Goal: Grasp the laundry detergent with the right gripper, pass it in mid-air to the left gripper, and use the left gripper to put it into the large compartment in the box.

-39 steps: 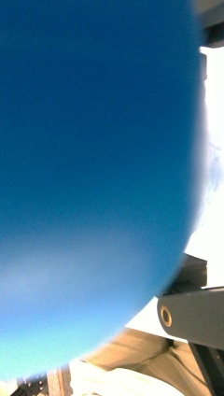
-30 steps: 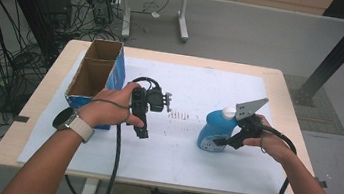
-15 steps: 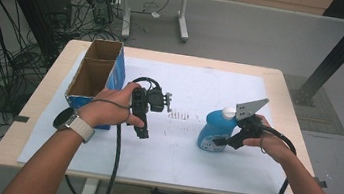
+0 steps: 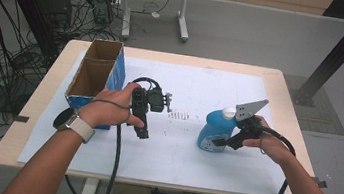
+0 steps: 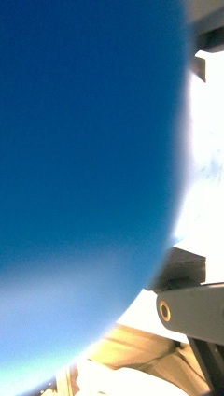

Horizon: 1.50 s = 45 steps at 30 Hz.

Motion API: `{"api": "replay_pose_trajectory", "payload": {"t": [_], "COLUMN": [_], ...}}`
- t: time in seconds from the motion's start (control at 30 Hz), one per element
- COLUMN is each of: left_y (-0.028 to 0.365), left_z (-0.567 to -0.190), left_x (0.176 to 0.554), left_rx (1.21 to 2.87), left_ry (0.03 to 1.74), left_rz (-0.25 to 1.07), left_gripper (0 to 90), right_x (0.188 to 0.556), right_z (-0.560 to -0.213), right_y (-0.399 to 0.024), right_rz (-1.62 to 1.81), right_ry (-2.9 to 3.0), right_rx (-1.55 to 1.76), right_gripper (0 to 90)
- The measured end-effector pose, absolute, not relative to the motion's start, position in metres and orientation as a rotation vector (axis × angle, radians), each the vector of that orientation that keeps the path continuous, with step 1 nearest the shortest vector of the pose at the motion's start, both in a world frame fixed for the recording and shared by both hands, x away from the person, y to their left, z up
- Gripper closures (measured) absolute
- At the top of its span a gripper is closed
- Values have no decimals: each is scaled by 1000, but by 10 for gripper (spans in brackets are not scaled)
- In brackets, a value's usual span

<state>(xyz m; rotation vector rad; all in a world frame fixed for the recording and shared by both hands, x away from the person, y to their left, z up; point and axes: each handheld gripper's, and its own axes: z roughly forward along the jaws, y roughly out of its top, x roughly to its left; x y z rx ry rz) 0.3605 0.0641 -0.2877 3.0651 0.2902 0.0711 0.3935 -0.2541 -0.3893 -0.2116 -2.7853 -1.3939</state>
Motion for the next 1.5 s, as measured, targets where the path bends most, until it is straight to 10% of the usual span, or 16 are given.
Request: {"api": "replay_pose_trajectory", "payload": {"t": [1.5], "left_y": [65], "left_z": [-290], "left_x": [360], "left_rx": [3056], "left_ry": [296], "left_rz": [69], "left_gripper": [133], "right_x": [394], "right_z": [-395], "right_y": [-254], "right_rz": [-1457], "right_ry": [-2741], "right_rx": [-226], "right_gripper": [344]}}
